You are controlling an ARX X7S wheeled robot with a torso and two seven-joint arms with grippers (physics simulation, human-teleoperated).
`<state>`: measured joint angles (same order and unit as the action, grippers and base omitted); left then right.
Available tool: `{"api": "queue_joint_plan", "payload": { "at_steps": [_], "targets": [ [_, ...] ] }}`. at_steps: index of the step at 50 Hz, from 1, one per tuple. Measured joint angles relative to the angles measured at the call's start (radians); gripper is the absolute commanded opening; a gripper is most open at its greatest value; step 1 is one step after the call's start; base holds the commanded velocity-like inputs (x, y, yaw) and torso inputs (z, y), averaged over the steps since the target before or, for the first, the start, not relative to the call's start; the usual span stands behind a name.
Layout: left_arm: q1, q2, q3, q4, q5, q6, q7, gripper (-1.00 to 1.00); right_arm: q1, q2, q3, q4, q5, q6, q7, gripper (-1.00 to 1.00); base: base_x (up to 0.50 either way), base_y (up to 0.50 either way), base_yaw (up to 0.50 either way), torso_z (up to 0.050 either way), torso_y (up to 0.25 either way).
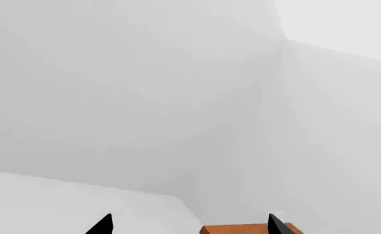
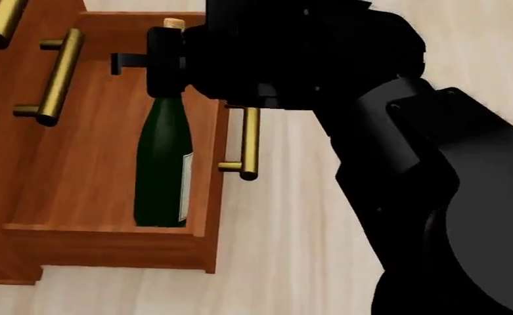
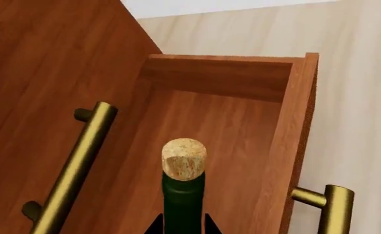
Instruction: Put the wine bottle in the bottom drawer of the cabinet.
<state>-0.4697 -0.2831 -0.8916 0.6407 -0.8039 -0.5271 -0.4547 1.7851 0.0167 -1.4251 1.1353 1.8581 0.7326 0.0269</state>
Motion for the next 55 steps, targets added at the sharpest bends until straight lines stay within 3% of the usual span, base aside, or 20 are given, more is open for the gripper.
{"api": "queue_joint_plan", "payload": {
  "at_steps": [32, 46, 47, 55],
  "targets": [
    [0.004, -0.005, 0.009, -0.003, -0.002, 0.011, -0.007, 1.00, -0.108, -0.001, 0.086, -0.002, -0.095, -0.234, 0.016, -1.00, 0.00, 0.00, 0.00, 0.000, -0.045],
    [0.004, -0.004, 0.000, -0.003, -0.023, 0.012, -0.015, 1.00, -0.118, -0.001, 0.105, -0.010, -0.125, -0.243, 0.016, -1.00, 0.00, 0.00, 0.00, 0.000, -0.005],
    [0.004, -0.004, -0.001, -0.003, -0.025, 0.012, -0.016, 1.00, -0.117, -0.001, 0.107, -0.011, -0.128, -0.240, 0.016, 1.00, 0.00, 0.00, 0.00, 0.000, 0.000],
    [0.004, -0.005, 0.000, -0.003, -0.027, 0.014, -0.019, 1.00, -0.102, -0.014, 0.061, -0.024, -0.133, -0.185, 0.004, 1.00, 0.00, 0.00, 0.00, 0.000, -0.005]
  ]
}}
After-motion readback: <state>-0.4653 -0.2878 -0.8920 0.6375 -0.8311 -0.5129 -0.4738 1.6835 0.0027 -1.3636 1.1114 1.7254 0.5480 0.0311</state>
